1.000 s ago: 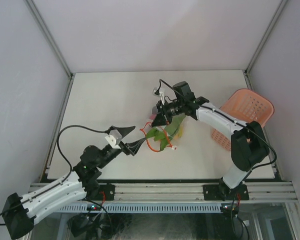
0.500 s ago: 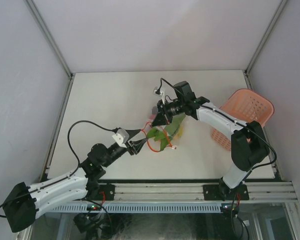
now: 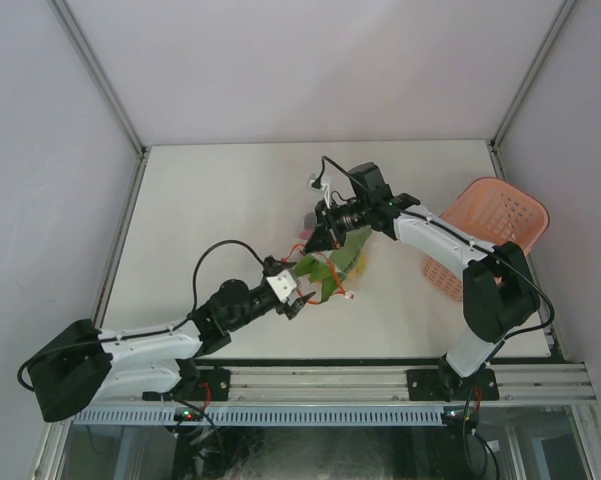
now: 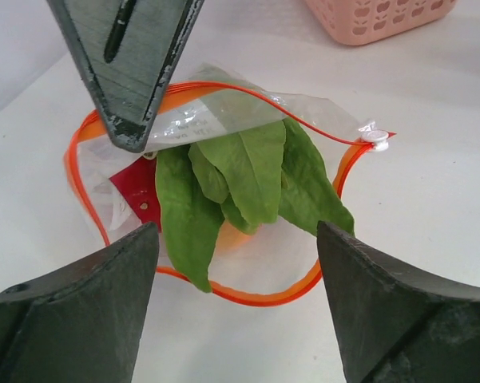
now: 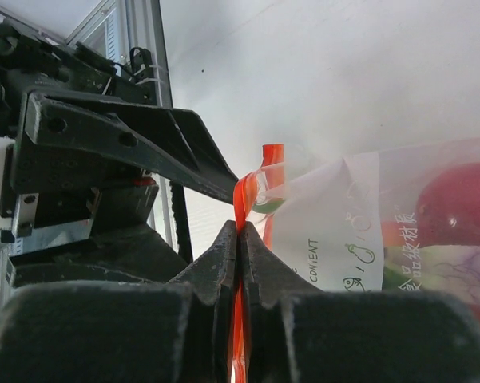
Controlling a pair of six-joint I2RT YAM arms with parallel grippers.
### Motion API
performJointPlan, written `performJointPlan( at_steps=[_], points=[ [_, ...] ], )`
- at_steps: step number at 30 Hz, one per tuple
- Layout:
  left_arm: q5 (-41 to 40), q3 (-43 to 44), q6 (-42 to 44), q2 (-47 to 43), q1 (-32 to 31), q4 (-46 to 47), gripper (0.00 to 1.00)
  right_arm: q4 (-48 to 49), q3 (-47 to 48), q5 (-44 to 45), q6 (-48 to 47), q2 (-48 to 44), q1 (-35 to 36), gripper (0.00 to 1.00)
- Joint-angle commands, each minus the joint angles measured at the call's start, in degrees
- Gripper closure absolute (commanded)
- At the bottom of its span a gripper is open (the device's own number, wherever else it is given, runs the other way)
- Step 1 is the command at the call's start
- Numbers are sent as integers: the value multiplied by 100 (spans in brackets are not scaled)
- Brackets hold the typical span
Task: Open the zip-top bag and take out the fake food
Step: Pick up the fake vegetable from the zipper food storage bag.
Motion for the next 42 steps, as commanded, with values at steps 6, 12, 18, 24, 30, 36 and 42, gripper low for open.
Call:
performJointPlan(
  at_steps=[6,12,18,24,30,36,42],
  points=[
    [-739,681,580,1175,-338,1391,7,213,24,-85,96,-55,36,100],
    [-971,911,828,1857,-339,1759,2,219,24,-175,148,19,52,100],
    [-1005,1160,770,2493,-339,1844,6,225,24,-215,166,-27,53,100],
    [-1403,1332,729,2997,-339,2164,3,215,24,-271,191,-42,59,100],
    [-1673,1632,793,3594,-339,2457,1,223,24,-299,203,11,80,100],
    [-1777,1821,822,3935,-338,2585,16,218,24,-327,208,52,112,100],
    [-1582,1953,752,4062,-339,2613,48,228,24,-321,210,61,124,100]
  ],
)
